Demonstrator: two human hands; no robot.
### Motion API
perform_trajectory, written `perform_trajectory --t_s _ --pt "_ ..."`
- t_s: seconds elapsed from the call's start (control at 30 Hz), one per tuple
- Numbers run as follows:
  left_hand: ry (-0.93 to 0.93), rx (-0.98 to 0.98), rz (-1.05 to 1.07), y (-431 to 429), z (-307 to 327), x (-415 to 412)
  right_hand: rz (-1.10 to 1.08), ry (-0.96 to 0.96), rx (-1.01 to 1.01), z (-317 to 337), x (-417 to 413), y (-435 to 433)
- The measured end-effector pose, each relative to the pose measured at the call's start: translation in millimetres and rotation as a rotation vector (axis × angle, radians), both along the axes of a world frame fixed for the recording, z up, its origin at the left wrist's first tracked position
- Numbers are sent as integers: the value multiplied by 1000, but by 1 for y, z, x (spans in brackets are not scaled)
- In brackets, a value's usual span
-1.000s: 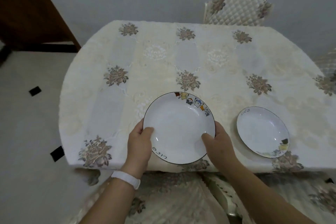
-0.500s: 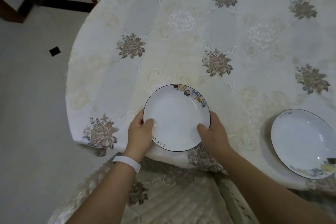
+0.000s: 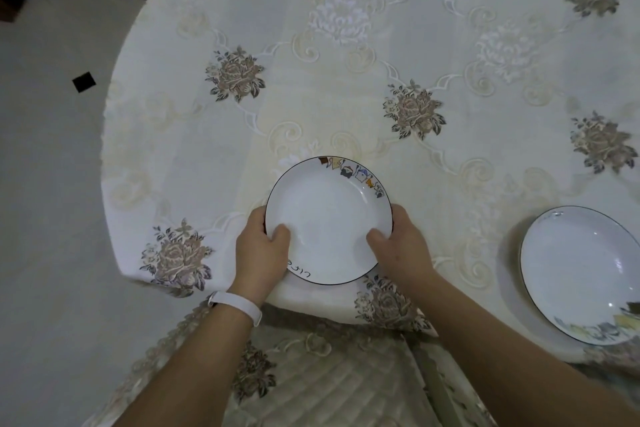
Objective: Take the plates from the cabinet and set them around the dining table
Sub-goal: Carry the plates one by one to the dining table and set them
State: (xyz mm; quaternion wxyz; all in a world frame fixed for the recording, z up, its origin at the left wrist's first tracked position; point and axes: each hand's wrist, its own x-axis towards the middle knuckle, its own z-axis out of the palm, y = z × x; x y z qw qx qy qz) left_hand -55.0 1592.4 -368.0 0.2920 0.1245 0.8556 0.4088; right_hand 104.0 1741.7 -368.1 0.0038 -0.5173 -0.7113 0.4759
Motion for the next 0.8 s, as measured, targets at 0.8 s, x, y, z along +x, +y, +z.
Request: perform_trajectory --t_s 0.8 --pt "291 18 -505 -56 71 -9 291 -117 407 90 48 -24"
